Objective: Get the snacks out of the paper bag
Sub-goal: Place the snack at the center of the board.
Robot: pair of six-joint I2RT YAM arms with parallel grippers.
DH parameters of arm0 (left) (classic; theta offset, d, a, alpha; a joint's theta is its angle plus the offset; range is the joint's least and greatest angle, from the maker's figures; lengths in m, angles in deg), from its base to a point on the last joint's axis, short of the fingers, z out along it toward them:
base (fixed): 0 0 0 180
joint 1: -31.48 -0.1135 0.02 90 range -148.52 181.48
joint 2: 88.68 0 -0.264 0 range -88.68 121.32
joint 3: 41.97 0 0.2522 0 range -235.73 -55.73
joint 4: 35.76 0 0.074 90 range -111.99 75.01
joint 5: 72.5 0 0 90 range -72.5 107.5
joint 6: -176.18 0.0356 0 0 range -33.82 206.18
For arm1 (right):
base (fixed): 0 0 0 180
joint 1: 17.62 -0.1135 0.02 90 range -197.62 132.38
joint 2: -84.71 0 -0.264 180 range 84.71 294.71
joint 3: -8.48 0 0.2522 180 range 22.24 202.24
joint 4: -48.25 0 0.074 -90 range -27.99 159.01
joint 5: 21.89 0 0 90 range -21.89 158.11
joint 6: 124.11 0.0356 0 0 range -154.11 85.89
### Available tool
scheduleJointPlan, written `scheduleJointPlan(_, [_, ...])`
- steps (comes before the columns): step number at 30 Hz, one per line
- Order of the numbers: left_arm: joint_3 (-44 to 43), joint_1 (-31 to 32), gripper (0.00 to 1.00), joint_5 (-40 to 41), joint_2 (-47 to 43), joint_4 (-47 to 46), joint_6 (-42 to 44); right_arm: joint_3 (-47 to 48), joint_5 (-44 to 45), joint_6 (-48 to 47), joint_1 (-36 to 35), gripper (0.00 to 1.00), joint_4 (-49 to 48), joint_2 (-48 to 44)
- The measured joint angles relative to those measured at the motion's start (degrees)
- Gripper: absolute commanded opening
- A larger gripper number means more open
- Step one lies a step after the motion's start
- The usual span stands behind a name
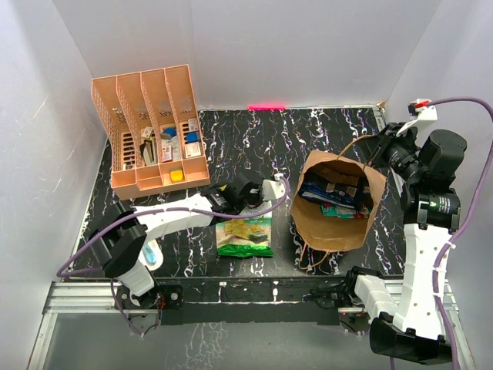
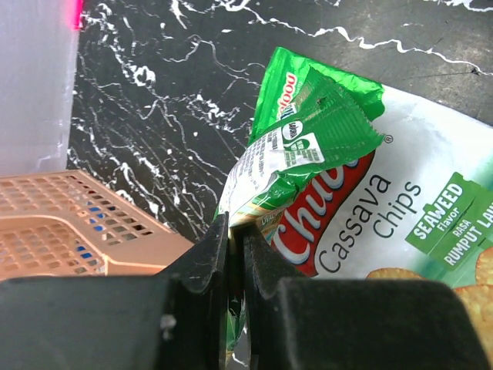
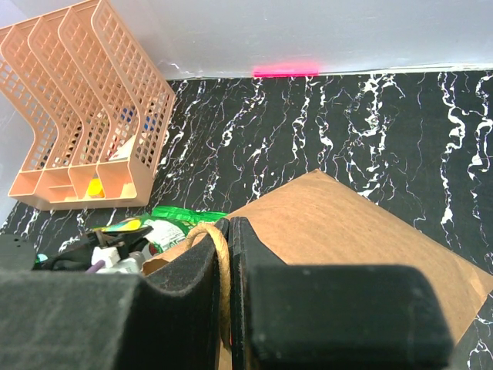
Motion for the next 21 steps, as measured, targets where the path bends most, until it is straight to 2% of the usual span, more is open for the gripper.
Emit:
scheduleJointPlan(8, [0.1, -0.3, 0.0, -1.7, 5.6, 0.2, -3.0, 0.0, 0.0, 0.0, 0.0, 0.08, 0.1, 0.0])
scheduleJointPlan(15, [0.1, -0.3, 0.0, -6.1, 5.7, 2.1, -7.8, 0.0, 0.0, 0.0, 0.0, 0.08, 0.2, 0.0])
scheduleJointPlan(21, [2.7, -0.4, 0.0, -9.1, 5.7, 1.4, -7.8, 0.0, 0.0, 0.0, 0.0, 0.08, 0.2, 0.0])
